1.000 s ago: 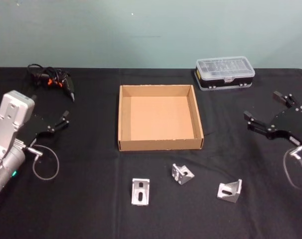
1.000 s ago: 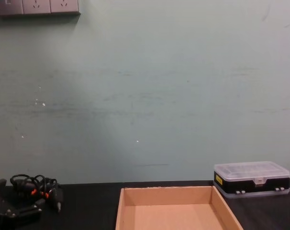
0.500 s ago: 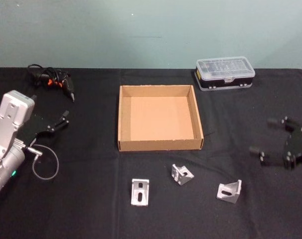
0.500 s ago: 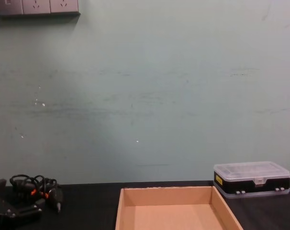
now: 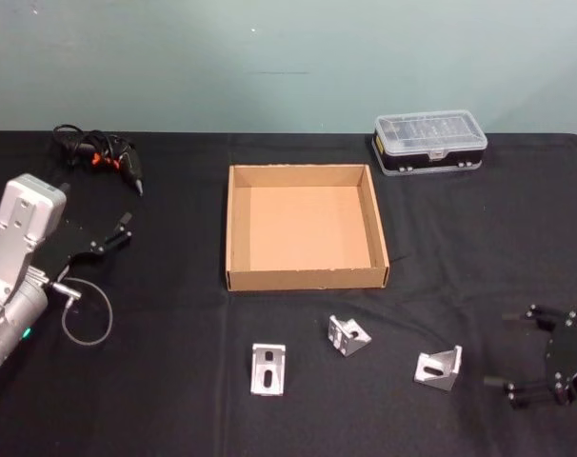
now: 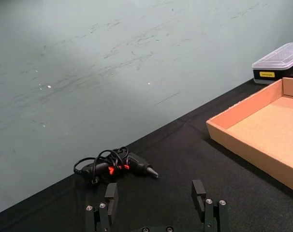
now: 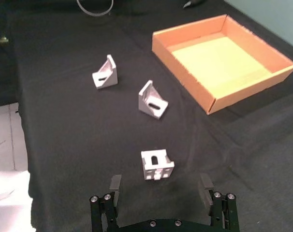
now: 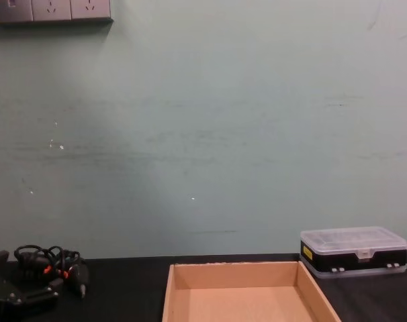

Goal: Use one hand to pick up the angle iron from the table and place it into the box.

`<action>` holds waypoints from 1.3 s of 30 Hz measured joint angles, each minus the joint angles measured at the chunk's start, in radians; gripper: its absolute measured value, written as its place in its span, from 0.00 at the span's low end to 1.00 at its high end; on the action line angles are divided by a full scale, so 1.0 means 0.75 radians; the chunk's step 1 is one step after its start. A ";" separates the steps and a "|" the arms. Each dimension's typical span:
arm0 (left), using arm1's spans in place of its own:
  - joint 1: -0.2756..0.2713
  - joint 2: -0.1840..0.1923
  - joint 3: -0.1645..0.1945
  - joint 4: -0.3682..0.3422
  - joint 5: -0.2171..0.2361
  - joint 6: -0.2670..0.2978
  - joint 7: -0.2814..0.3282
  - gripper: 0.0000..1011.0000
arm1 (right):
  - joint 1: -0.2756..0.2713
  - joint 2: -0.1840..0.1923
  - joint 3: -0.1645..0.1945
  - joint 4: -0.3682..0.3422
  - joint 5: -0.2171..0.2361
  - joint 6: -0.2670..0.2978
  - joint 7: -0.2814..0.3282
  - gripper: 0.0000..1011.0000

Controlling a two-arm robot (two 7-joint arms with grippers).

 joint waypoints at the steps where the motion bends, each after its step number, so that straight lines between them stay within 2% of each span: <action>1: 0.000 0.000 0.000 0.000 0.000 0.000 0.000 0.99 | 0.005 -0.003 -0.008 0.006 -0.006 0.001 0.002 0.99; 12: 0.000 0.000 0.000 0.000 0.000 0.000 0.000 0.99 | 0.093 -0.066 -0.109 0.073 -0.074 0.008 0.035 0.99; 39: 0.000 0.000 0.000 0.000 0.000 0.000 0.000 0.99 | 0.266 -0.186 -0.263 0.184 -0.160 0.027 0.067 0.99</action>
